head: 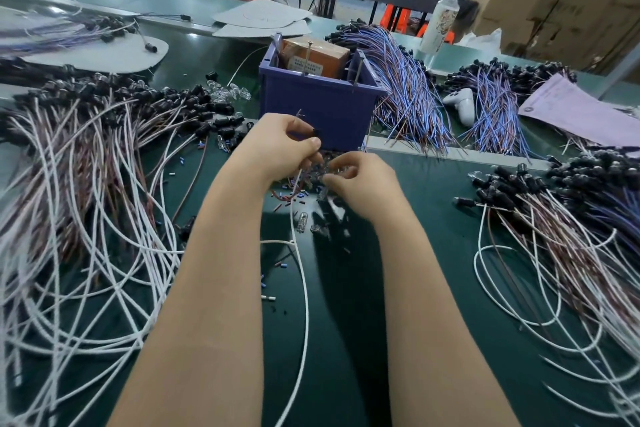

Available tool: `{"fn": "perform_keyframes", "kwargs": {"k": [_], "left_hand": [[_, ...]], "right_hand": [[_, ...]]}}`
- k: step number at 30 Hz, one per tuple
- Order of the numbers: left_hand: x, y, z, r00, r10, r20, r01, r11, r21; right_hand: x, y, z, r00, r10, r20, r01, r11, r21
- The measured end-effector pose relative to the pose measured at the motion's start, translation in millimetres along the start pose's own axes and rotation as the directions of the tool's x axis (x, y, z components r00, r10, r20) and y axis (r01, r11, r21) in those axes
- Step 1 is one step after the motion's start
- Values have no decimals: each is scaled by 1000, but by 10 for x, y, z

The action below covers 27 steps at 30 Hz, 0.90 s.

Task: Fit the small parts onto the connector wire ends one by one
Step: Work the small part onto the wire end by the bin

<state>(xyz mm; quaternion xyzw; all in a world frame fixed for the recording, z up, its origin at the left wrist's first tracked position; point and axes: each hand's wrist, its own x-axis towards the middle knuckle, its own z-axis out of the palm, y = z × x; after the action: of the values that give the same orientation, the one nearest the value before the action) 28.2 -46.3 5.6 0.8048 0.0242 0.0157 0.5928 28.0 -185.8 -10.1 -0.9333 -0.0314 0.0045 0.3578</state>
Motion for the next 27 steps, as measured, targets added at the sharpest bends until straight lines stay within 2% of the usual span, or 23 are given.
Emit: {"fn": "perform_keyframes", "kwargs": {"k": [2, 5, 9, 12, 14, 16, 18, 21, 27], "left_hand": [[-4, -1, -17, 1000, -1, 4, 2, 999, -33], [-9, -8, -29, 999, 27, 22, -26, 1000, -13], [-49, -1, -41, 999, 37, 24, -36, 999, -6], [-58, 5, -40, 998, 59, 31, -60, 998, 10], [-59, 5, -26, 996, 73, 54, -73, 997, 2], [-60, -6, -12, 994, 83, 77, -84, 996, 5], [-57, -18, -3, 991, 94, 100, -97, 995, 17], [-44, -33, 8, 987, 111, 116, -114, 993, 25], [-13, -69, 54, 979, 167, 120, -170, 985, 16]], "right_hand": [[-58, -47, -60, 987, -53, 151, 62, 997, -54], [-149, -168, 10, 923, -88, 374, 188, 953, -239], [-156, -206, 151, 909, -125, 398, 258, 919, -299], [-102, -123, 71, 951, -138, 276, 186, 971, -154], [-73, -52, -22, 985, -144, 95, 136, 987, 86], [-59, 2, -110, 985, -138, -107, 164, 940, 299], [-60, 26, -168, 970, -129, -206, 209, 877, 432], [-55, 27, -179, 962, -121, -245, 231, 838, 494], [3, 24, -53, 941, -38, -337, 183, 894, 410]]}}
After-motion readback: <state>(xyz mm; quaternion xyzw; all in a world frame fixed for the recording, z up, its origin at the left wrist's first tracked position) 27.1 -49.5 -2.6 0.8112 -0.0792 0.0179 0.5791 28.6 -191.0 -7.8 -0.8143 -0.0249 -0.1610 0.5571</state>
